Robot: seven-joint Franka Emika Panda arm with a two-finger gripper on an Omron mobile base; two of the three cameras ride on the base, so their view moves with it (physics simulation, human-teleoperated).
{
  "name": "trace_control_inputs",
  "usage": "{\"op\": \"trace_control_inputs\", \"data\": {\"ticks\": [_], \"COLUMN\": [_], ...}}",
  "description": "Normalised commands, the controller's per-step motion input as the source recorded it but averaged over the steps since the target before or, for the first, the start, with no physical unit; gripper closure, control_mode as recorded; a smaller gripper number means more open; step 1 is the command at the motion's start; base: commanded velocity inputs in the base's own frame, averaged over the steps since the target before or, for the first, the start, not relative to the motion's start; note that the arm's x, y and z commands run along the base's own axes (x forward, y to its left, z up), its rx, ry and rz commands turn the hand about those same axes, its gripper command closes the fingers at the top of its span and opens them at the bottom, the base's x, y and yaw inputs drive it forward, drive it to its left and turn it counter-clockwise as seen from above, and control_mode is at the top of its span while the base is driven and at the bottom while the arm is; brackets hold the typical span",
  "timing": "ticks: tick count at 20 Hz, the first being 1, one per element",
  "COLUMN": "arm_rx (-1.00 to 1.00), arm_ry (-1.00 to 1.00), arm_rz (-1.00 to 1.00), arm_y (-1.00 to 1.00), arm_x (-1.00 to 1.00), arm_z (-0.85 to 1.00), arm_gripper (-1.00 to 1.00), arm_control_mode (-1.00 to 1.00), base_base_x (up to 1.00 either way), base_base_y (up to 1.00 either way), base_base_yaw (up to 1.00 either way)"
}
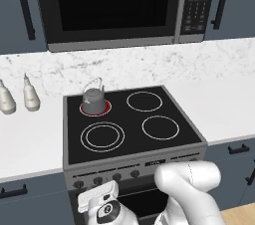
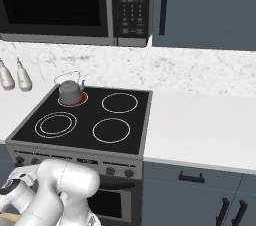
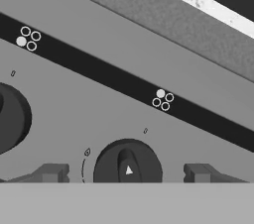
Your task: Turn off the rear left burner of the stove.
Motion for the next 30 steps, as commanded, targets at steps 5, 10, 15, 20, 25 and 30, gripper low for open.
{"op": "trace_control_inputs", "data": {"ticks": [5,10,15,20,25,30], "arm_rx": [0.00,0.03,0.14,0.23,0.27,0.27], "arm_ry": [0.00,0.00,0.10,0.17,0.10,0.00], "arm_rz": [0.00,-0.02,-0.09,-0.12,-0.17,-0.22], "arm_y": [0.00,0.00,-0.02,-0.09,-0.21,-0.29], "arm_x": [0.00,0.00,0.00,0.06,0.01,0.00], "arm_z": [0.00,0.00,0.04,0.06,0.00,0.00], "arm_gripper": [1.00,1.00,1.00,1.00,1.00,1.00], "arm_control_mode": [-1.00,-1.00,-1.00,-1.00,-1.00,-1.00], "base_base_x": [0.00,0.00,0.00,0.00,0.00,0.00], "base_base_y": [0.00,0.00,0.00,0.00,0.00,0.00], "base_base_yaw": [0.00,0.00,0.00,0.00,0.00,0.00]}}
